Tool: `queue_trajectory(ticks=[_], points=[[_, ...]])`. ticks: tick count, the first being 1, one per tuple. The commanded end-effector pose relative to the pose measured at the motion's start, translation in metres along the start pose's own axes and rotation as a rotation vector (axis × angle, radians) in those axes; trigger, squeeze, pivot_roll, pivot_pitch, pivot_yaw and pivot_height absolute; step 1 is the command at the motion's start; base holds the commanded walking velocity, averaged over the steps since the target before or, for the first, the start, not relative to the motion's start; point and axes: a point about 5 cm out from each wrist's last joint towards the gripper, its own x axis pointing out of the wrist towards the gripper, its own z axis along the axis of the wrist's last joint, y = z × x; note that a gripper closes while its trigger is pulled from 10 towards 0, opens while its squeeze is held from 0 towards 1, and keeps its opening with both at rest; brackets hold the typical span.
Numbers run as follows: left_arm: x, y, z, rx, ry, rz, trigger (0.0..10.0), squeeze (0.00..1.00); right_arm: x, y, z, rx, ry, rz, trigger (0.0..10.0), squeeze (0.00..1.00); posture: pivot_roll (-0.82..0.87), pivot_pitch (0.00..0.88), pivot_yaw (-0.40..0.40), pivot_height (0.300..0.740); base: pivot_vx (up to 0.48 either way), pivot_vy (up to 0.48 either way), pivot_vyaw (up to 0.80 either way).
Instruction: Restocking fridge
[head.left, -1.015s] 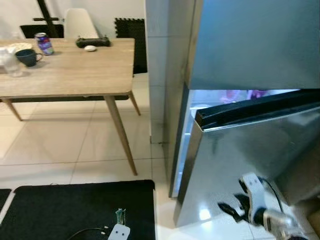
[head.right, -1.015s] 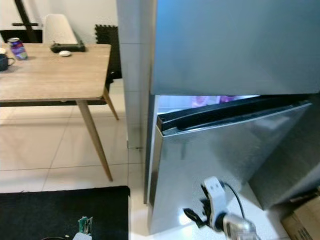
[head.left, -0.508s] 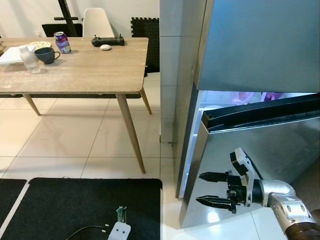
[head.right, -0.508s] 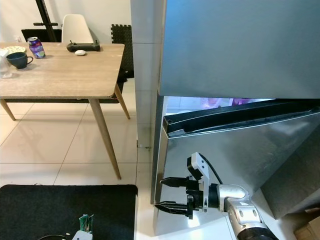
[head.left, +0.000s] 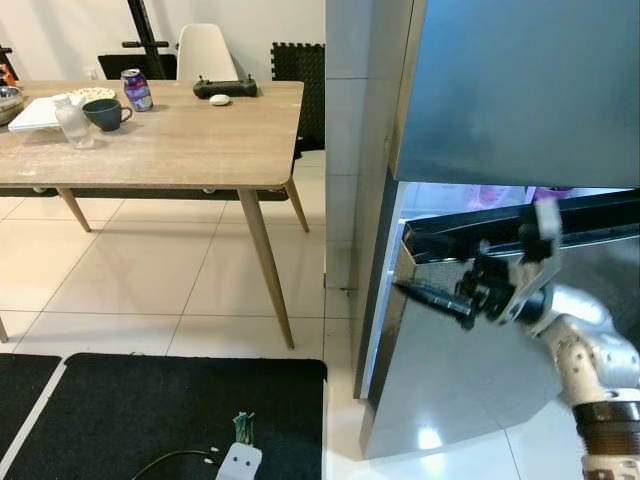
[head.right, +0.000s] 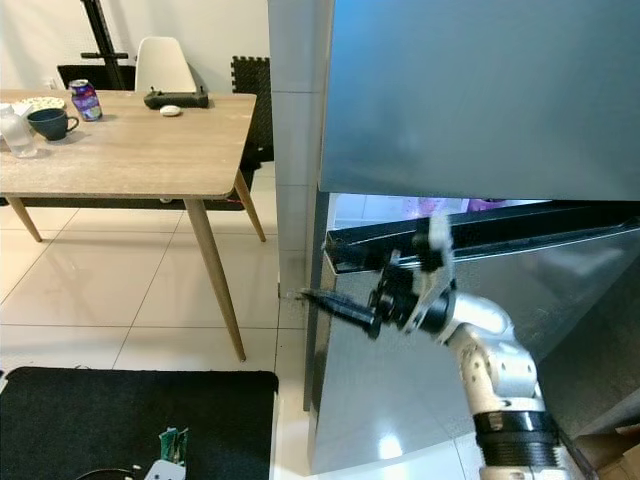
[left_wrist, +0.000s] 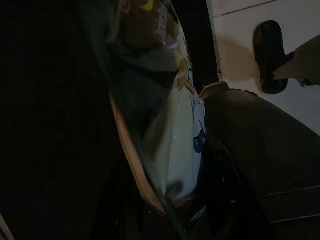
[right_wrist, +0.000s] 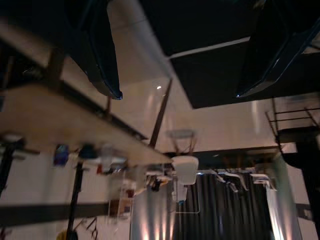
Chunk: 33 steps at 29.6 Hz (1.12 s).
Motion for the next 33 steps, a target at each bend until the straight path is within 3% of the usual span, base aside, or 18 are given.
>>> queue_trajectory(ticks=[1,9,11,13,17,25,29,33], points=[[-0.001,0.002,-0.007,0.007,0.025,0.000,10.0,0.00,-0.002,-0.004,0.003,-0.044,0.059,-0.041,10.0,0.00,-0.10,0.000,-0.022,0.740,0.000,0.000,0.00],[-0.001,0.000,-0.007,0.000,0.025,-0.004,10.0,0.00,-0.011,-0.010,0.016,-0.097,0.122,-0.035,10.0,0.00,-0.10,0.000,-0.031,0.740,0.000,0.000,0.00],[-0.001,-0.001,-0.007,-0.004,0.024,-0.006,10.0,0.00,-0.026,-0.007,0.022,-0.099,0.205,0.038,10.0,0.00,-0.10,0.000,-0.031,0.740,0.000,0.000,0.00],[-0.001,-0.001,-0.007,-0.005,0.024,-0.006,10.0,0.00,-0.028,-0.006,0.022,-0.098,0.223,0.048,10.0,0.00,-0.10,0.000,-0.031,0.740,0.000,0.000,0.00],[0.000,-0.002,-0.006,-0.007,0.021,-0.009,10.0,0.00,-0.047,-0.008,0.018,-0.118,0.418,0.063,10.0,0.00,-0.10,0.000,-0.037,0.740,0.000,0.000,0.00],[0.000,-0.003,-0.006,-0.011,0.021,-0.009,10.0,0.00,-0.056,-0.024,0.009,-0.250,0.659,-0.040,10.0,0.00,-0.10,0.000,-0.037,0.740,0.000,0.000,0.00],[0.000,-0.003,-0.007,-0.011,0.022,-0.009,10.0,0.00,-0.054,-0.027,0.010,-0.286,0.684,-0.060,10.0,0.00,-0.10,0.000,-0.036,0.740,0.000,0.000,0.00],[0.000,-0.003,-0.007,-0.012,0.023,-0.010,10.0,0.00,-0.059,-0.035,0.003,-0.340,0.790,-0.096,10.0,0.00,-0.10,0.000,-0.036,0.740,0.000,0.000,0.00]])
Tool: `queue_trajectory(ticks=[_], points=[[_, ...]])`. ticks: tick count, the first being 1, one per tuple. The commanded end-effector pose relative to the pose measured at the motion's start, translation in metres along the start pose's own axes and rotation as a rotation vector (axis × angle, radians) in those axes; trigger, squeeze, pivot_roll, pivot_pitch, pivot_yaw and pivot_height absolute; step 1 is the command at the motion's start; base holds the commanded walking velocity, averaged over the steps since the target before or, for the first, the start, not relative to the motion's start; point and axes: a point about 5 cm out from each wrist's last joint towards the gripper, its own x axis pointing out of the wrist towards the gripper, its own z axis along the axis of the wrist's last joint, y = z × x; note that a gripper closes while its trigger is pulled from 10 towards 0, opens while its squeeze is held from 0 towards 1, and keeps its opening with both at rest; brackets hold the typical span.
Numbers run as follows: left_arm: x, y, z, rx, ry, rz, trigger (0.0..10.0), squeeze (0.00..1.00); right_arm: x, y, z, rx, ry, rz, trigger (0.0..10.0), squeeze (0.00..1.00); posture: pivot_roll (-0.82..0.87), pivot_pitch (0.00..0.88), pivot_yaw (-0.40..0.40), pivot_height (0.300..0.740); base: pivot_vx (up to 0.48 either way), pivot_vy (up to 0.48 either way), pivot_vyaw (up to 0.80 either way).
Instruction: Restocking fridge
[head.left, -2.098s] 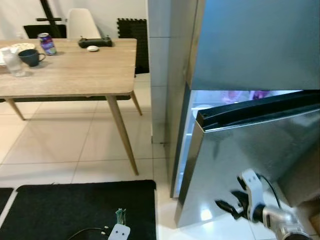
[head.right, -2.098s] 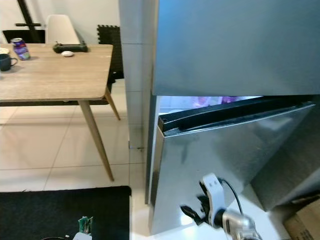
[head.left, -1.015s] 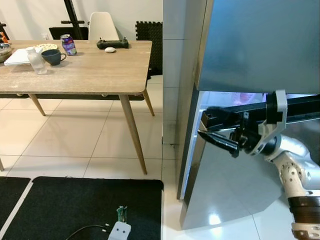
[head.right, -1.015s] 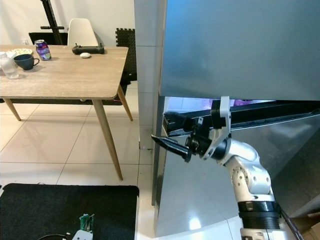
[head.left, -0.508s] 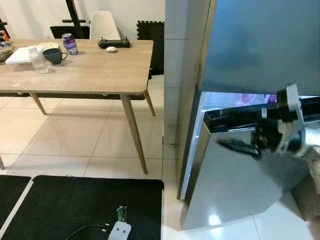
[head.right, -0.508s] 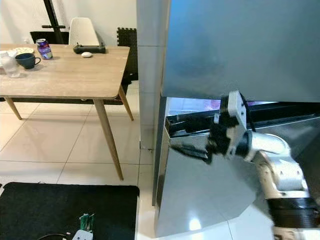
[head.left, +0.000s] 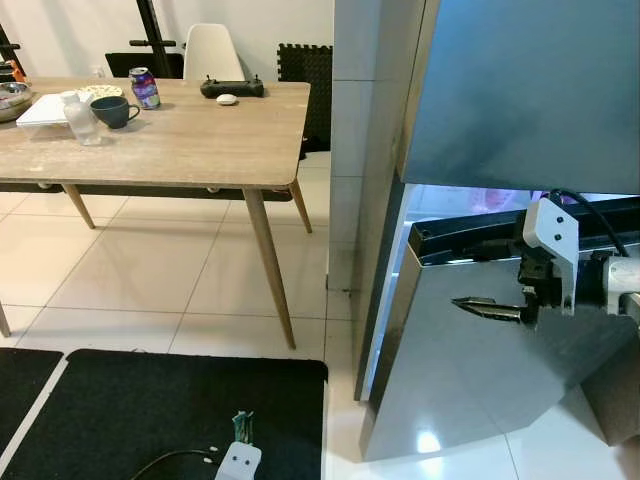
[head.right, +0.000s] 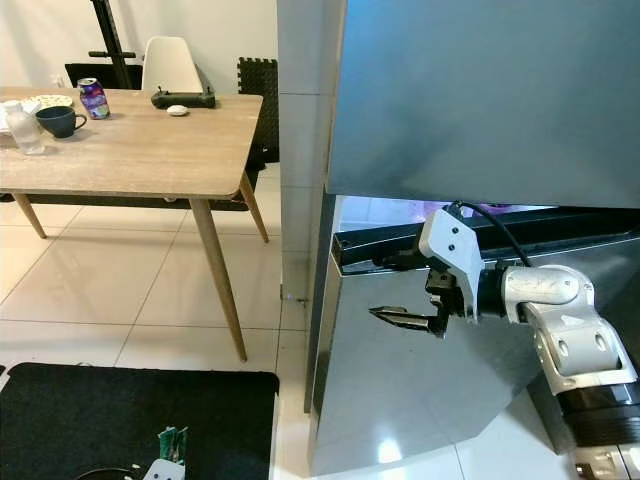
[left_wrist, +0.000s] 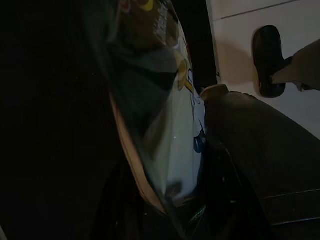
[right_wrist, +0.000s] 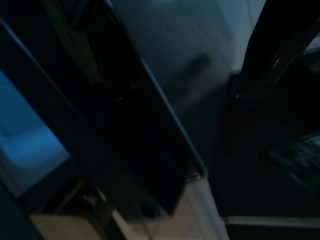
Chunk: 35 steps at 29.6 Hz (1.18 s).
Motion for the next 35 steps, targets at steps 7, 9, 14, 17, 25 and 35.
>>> queue_trajectory(ticks=[7,9,14,17,25,35], points=[[-0.001,-0.004,-0.010,-0.007,0.031,-0.010,10.0,0.00,-0.005,0.007,-0.004,-0.021,0.073,0.088,10.0,0.00,-0.10,0.000,-0.039,0.740,0.000,0.000,0.00],[-0.001,-0.004,-0.010,-0.007,0.033,-0.009,10.0,0.00,-0.010,0.011,-0.001,-0.022,0.065,0.145,10.0,0.00,-0.11,0.000,-0.039,0.740,0.000,0.000,0.00],[-0.001,-0.004,-0.011,-0.007,0.036,-0.008,10.0,0.00,-0.023,0.020,0.006,-0.042,0.059,0.266,10.0,0.00,-0.11,0.000,-0.038,0.740,0.000,0.000,0.00],[-0.001,-0.003,-0.012,-0.006,0.037,-0.006,10.0,0.00,-0.030,0.025,0.007,-0.052,0.079,0.331,10.0,0.00,-0.11,0.000,-0.037,0.740,0.000,0.000,0.00],[-0.001,-0.002,-0.012,-0.006,0.038,-0.002,10.0,0.00,-0.042,0.027,0.010,-0.067,0.111,0.360,10.0,0.00,-0.10,0.000,-0.037,0.740,0.000,0.000,0.00],[-0.001,0.000,-0.012,-0.001,0.038,0.002,10.0,0.00,-0.085,0.017,0.078,-0.127,-0.335,0.315,10.0,0.00,-0.10,0.000,-0.032,0.740,0.000,0.000,0.00]])
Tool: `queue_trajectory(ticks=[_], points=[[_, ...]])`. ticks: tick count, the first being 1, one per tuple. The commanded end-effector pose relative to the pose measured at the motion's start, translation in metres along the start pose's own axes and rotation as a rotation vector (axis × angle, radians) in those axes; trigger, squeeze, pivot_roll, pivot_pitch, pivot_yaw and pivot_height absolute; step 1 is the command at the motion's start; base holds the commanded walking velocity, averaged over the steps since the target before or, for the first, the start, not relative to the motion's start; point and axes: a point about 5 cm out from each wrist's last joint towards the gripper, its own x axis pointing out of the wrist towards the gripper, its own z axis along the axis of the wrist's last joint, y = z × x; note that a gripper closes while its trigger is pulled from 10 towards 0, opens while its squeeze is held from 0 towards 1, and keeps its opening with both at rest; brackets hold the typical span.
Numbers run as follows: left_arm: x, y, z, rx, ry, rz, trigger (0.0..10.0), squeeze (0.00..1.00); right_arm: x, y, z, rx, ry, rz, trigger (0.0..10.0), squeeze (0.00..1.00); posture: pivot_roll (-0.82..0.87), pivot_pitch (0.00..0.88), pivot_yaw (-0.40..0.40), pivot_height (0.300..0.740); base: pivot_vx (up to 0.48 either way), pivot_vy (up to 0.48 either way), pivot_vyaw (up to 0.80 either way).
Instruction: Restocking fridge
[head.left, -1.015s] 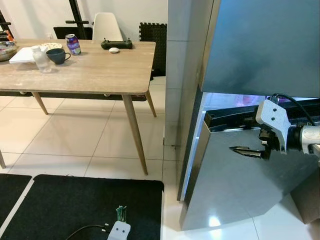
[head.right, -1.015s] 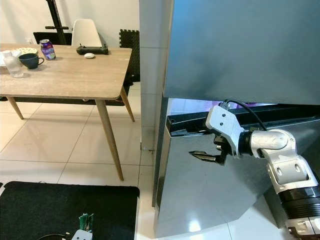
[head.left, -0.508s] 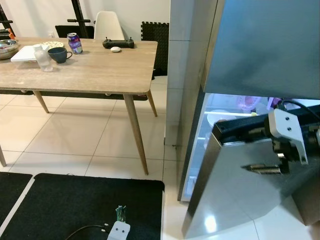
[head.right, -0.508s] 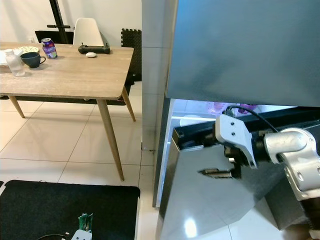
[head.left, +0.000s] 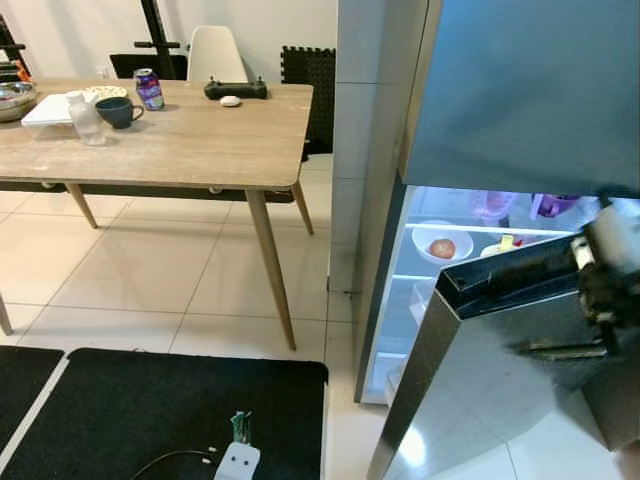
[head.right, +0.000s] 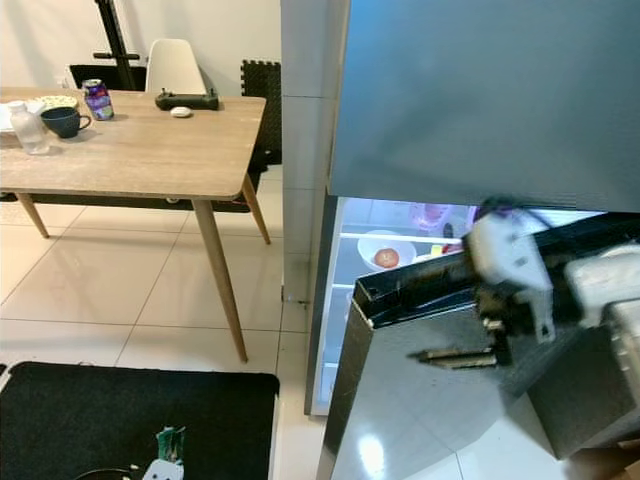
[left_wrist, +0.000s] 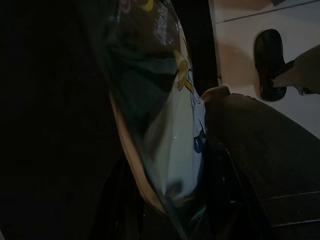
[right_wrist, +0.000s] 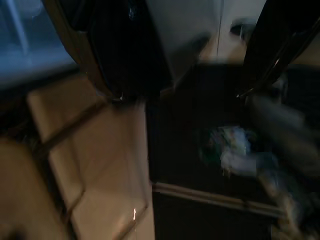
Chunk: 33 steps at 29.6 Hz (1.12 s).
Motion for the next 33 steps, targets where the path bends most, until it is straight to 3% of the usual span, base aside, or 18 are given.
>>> queue_trajectory(ticks=[1,2,3,5,9,10,11,13,19,20,22,27,28,29,30,31,33], points=[[-0.001,0.000,-0.011,0.003,0.039,-0.001,10.0,0.00,-0.008,0.001,0.019,-0.047,-0.094,0.004,10.0,0.00,-0.10,0.000,-0.032,0.740,0.000,0.000,0.00],[-0.001,0.000,-0.011,0.003,0.039,-0.001,10.0,0.00,-0.008,0.001,0.019,-0.047,-0.094,0.004,10.0,0.00,-0.10,0.000,-0.032,0.740,0.000,0.000,0.00],[-0.001,0.001,-0.011,0.005,0.039,0.000,10.0,0.00,-0.015,0.001,0.032,-0.074,-0.182,0.000,10.0,0.00,-0.10,0.000,-0.031,0.740,0.000,0.000,0.00],[-0.001,0.001,-0.010,0.006,0.037,0.000,10.0,0.00,-0.014,-0.001,0.037,-0.089,-0.229,-0.019,10.0,0.00,-0.10,0.000,-0.031,0.740,0.000,0.000,0.00],[-0.001,0.002,-0.008,0.005,0.033,0.000,10.0,0.00,0.004,-0.010,0.035,-0.102,-0.246,-0.082,10.0,0.00,-0.10,0.000,-0.030,0.740,0.000,0.000,0.00],[-0.001,0.002,-0.008,0.005,0.033,0.000,10.0,0.00,0.009,-0.013,0.032,-0.094,-0.236,-0.105,8.2,0.00,-0.10,0.000,-0.031,0.740,0.000,0.000,0.00],[-0.001,0.001,-0.008,0.004,0.032,-0.001,10.0,0.00,0.016,-0.017,0.028,-0.089,-0.235,-0.139,0.4,0.00,-0.10,0.000,-0.031,0.740,0.000,0.000,0.00],[-0.001,0.001,-0.008,0.003,0.032,-0.002,10.0,0.00,0.028,-0.021,0.026,-0.075,-0.257,-0.174,0.0,0.00,-0.10,0.000,-0.031,0.740,0.000,0.000,0.00],[-0.001,0.000,-0.008,0.003,0.033,-0.006,10.0,0.00,0.045,-0.029,0.027,-0.064,-0.270,-0.222,0.0,0.00,-0.10,0.000,-0.031,0.740,0.000,0.000,0.00],[-0.001,-0.001,-0.008,0.001,0.032,-0.006,10.0,0.00,0.050,-0.041,0.023,-0.046,-0.236,-0.297,0.0,0.00,-0.10,0.000,-0.031,0.740,0.000,0.000,0.00],[-0.001,-0.001,-0.008,0.001,0.032,-0.006,10.0,0.00,0.050,-0.046,0.022,-0.036,-0.222,-0.322,0.0,0.00,-0.10,0.000,-0.033,0.740,0.000,0.000,0.00],[-0.001,-0.001,-0.008,-0.005,0.030,-0.006,10.0,0.00,0.052,-0.057,0.002,-0.095,0.032,-0.394,0.0,0.00,-0.10,0.000,-0.035,0.740,0.000,0.000,0.00],[-0.001,-0.001,-0.008,-0.005,0.030,-0.006,10.0,0.00,0.052,-0.057,0.002,-0.095,0.032,-0.394,0.0,0.00,-0.10,0.000,-0.035,0.740,0.000,0.000,0.00],[-0.001,-0.001,-0.008,-0.006,0.030,-0.006,10.0,0.00,0.051,-0.061,-0.004,-0.135,0.118,-0.422,0.0,0.00,-0.10,0.000,-0.035,0.740,0.000,0.000,0.00],[-0.001,-0.002,-0.008,-0.007,0.030,-0.006,10.0,0.00,0.049,-0.067,-0.013,-0.195,0.243,-0.467,0.7,0.00,-0.11,0.000,-0.039,0.740,0.000,0.000,0.00],[-0.001,-0.002,-0.008,-0.008,0.029,-0.008,10.0,0.00,0.049,-0.068,-0.018,-0.206,0.286,-0.474,10.0,0.00,-0.10,0.000,-0.040,0.740,0.000,0.000,0.00],[0.000,-0.003,-0.008,-0.009,0.029,-0.009,10.0,0.00,0.049,-0.069,-0.021,-0.210,0.308,-0.475,10.0,0.00,-0.10,0.000,-0.040,0.740,0.000,0.000,0.00]])
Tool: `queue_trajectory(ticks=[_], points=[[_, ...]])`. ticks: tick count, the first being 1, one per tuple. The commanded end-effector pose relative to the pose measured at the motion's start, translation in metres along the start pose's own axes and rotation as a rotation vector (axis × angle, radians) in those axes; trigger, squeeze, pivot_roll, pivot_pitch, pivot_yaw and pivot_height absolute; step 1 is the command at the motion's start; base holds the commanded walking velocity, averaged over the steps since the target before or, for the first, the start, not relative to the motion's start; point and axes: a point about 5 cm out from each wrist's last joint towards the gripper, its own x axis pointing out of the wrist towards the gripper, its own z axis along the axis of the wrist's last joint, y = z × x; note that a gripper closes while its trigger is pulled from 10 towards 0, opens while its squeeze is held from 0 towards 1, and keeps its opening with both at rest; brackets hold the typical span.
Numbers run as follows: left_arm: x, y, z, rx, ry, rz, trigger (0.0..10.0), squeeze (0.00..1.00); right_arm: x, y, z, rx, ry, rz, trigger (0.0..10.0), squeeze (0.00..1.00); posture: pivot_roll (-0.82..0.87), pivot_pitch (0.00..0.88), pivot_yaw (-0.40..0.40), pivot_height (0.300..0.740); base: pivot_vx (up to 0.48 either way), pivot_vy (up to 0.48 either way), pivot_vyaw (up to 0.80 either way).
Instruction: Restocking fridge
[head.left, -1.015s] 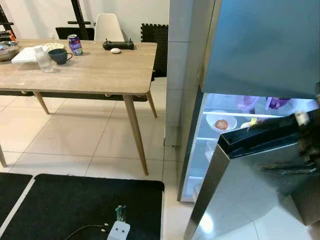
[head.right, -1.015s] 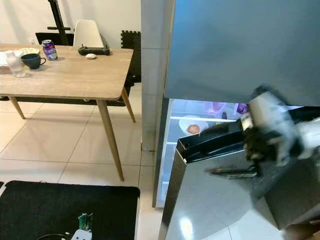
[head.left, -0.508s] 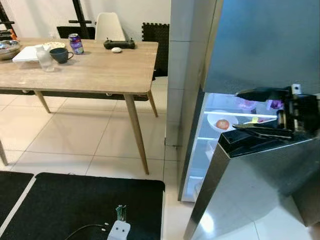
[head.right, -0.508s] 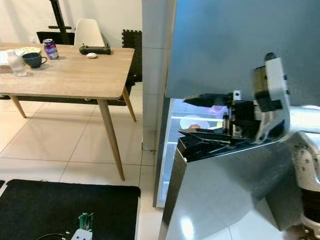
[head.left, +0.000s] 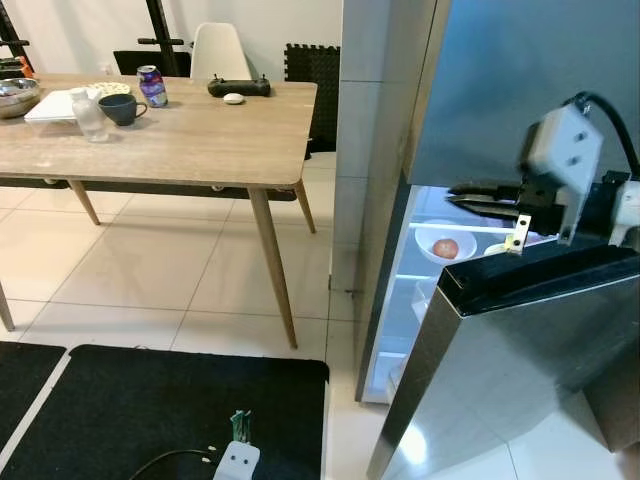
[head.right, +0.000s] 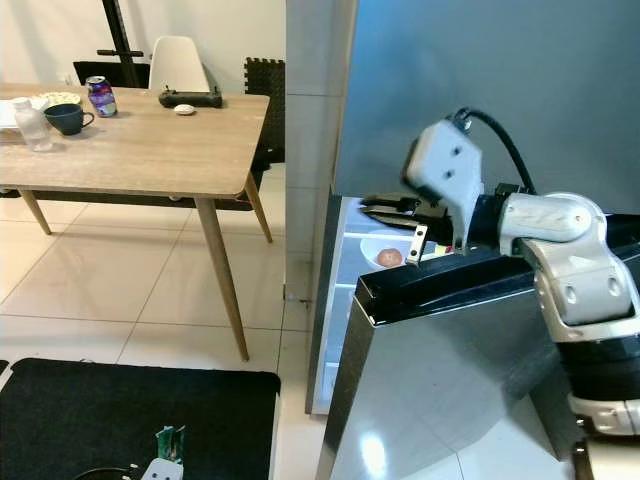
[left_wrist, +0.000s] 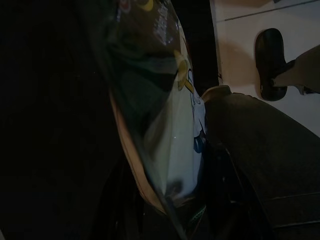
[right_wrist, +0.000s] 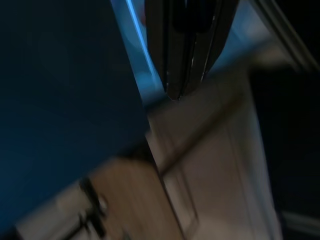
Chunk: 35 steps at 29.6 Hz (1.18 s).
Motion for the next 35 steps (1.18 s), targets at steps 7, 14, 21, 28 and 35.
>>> queue_trajectory(ticks=[7,14,21,28,35], points=[[-0.001,-0.004,-0.009,-0.011,0.032,-0.011,10.0,0.00,0.007,0.004,0.000,-0.096,0.050,0.078,10.0,0.00,-0.10,0.000,-0.045,0.740,0.000,0.000,0.00],[-0.001,-0.004,-0.011,-0.015,0.036,-0.008,10.0,0.00,0.008,0.020,-0.003,-0.161,0.077,0.258,10.0,0.00,-0.10,0.000,-0.046,0.740,0.000,0.000,0.00],[-0.001,-0.004,-0.012,-0.019,0.037,-0.009,10.0,0.00,0.000,0.031,-0.008,-0.170,0.127,0.415,10.0,0.00,-0.10,0.000,-0.047,0.740,0.000,0.000,0.00],[-0.001,-0.004,-0.014,-0.020,0.041,-0.007,10.0,0.00,-0.011,0.032,-0.013,-0.172,0.199,0.516,10.0,0.00,-0.10,0.000,-0.046,0.740,0.000,0.000,0.00],[-0.001,-0.004,-0.016,-0.024,0.047,-0.004,10.0,0.00,-0.038,0.029,-0.024,-0.179,0.350,0.634,10.0,0.00,-0.10,0.000,-0.051,0.740,0.000,0.000,0.00]])
